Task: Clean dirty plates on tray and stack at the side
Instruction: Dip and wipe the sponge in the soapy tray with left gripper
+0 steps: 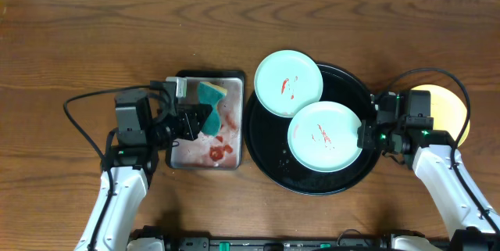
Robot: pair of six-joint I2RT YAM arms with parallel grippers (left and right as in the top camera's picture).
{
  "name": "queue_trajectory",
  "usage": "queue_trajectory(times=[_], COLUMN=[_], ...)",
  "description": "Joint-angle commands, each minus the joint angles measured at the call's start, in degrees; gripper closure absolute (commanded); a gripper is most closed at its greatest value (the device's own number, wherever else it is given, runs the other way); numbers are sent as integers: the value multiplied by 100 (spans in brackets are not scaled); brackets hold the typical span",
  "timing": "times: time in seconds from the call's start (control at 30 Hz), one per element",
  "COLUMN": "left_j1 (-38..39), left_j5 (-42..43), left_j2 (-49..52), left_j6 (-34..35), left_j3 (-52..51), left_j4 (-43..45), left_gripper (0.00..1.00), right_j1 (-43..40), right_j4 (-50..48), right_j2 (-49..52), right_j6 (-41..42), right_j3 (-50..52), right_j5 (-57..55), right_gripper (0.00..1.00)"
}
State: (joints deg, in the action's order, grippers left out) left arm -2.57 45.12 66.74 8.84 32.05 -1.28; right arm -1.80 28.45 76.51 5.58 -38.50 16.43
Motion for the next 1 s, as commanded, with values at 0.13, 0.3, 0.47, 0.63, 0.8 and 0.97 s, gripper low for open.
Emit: queue_trajectory(times=[0.13, 0.3, 0.47, 0.63, 0.8, 0.97], left_j1=[-31, -31, 11, 313, 776, 1141], left_j5=[203, 201, -625, -1379, -2144, -2876], left_j2=[-50, -50, -57, -57, -57, -57], left_j6=[-177, -188, -431, -435, -715, -715], left_j3=[28, 28, 31, 31, 31, 31], left_j4=[278, 595, 708, 693, 693, 693], left_gripper=[92, 93, 93, 93, 93, 92], right_j1=[42, 42, 42, 42, 42, 42], right_j4=[-15, -13, -17, -15, -15, -15], right_j2=[44, 44, 44, 44, 44, 44], right_j6=[-59, -59, -57, -57, -59, -59], right_j3=[37, 37, 37, 37, 37, 37], right_j5=[9, 9, 9, 9, 9, 9], right_gripper=[99, 99, 99, 99, 99, 99])
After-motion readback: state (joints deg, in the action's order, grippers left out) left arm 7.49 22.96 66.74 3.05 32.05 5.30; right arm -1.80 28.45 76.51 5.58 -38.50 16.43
